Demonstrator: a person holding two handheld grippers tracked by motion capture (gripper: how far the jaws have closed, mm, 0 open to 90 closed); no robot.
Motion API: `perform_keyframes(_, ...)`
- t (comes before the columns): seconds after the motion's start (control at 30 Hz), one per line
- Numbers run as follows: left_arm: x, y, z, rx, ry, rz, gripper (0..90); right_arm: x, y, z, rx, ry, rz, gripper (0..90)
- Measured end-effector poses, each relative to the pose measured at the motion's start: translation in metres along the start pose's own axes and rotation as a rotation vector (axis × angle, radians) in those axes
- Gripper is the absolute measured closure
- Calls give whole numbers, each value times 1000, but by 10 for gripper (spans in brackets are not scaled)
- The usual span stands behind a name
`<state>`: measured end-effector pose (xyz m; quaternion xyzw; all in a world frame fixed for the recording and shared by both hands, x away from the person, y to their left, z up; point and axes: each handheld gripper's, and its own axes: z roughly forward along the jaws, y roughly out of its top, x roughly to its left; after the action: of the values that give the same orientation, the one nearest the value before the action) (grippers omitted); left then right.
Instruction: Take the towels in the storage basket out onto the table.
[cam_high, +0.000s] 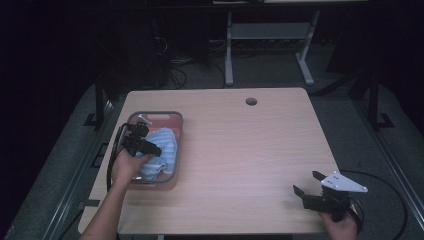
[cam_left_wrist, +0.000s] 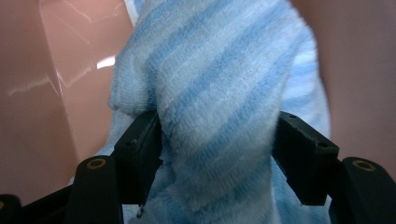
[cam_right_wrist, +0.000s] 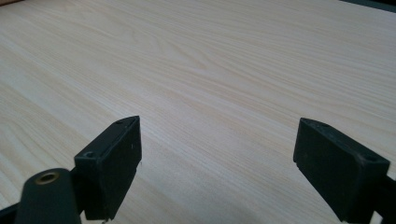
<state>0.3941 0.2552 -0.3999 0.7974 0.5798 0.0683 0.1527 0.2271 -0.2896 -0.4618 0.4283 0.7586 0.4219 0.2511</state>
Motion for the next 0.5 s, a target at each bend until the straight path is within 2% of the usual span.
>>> perform_keyframes(0.33, -2, 6, 12, 70, 38, 51, 452, -2, -1, -1, 1, -5, 7, 148)
perform_keyframes(0.5, -8, 10, 15, 104, 62, 98, 576, -2, -1, -1, 0, -6, 10, 148)
